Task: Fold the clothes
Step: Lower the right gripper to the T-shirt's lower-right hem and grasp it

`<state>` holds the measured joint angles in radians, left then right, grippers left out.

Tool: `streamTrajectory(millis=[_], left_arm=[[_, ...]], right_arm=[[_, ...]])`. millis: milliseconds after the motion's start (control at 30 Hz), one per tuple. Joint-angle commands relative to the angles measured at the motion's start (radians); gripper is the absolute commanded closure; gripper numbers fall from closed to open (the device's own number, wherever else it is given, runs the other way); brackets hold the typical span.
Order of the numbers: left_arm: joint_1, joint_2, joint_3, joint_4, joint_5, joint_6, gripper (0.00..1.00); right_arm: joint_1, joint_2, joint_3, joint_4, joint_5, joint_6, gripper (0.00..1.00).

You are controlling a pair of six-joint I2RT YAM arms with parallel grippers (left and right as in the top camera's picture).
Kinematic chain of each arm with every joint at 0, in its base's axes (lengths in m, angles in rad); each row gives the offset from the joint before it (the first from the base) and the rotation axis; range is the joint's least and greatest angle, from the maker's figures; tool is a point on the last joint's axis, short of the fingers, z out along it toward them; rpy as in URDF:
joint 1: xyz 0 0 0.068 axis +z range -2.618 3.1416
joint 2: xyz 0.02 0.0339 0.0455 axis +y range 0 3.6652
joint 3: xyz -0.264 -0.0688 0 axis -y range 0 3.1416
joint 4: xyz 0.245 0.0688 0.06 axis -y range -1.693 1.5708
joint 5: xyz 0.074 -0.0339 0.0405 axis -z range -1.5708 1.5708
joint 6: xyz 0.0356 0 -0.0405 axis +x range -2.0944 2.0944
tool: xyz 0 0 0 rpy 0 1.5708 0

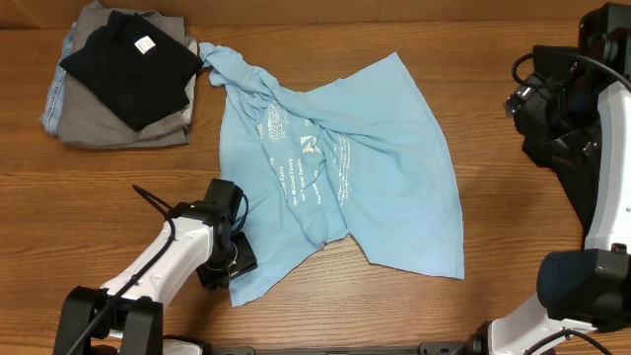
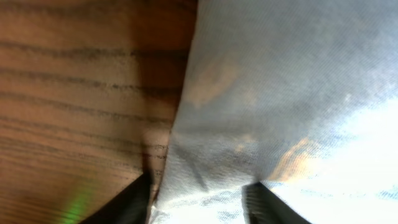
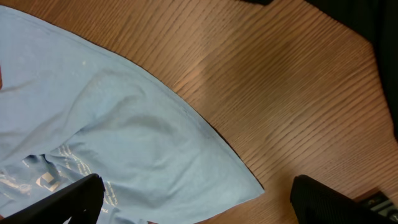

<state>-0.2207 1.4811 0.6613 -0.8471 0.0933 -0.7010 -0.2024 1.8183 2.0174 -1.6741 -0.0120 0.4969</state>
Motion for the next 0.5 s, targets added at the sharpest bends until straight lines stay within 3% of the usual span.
streamTrajectory(millis=[0, 167, 333, 467], left_arm=[[0.006, 0.002, -0.017, 0.016, 0.002, 0.024, 0.72], [0.006, 0.003, -0.044, 0.027, 0.002, 0.023, 0.96], [0.006, 0.003, -0.044, 0.034, 0.009, 0.021, 0.96], [0.006, 0.003, -0.044, 0.044, 0.014, 0.02, 0.96]], right_arm=[[-0.001, -0.02, -0.003, -0.005, -0.005, 0.014, 0.01], [-0.003, -0.093, -0.003, -0.014, 0.004, 0.058, 0.02], [-0.003, -0.206, -0.017, -0.02, 0.009, 0.034, 0.0], [0.008, -0.275, -0.139, -0.019, -0.009, 0.032, 0.0]])
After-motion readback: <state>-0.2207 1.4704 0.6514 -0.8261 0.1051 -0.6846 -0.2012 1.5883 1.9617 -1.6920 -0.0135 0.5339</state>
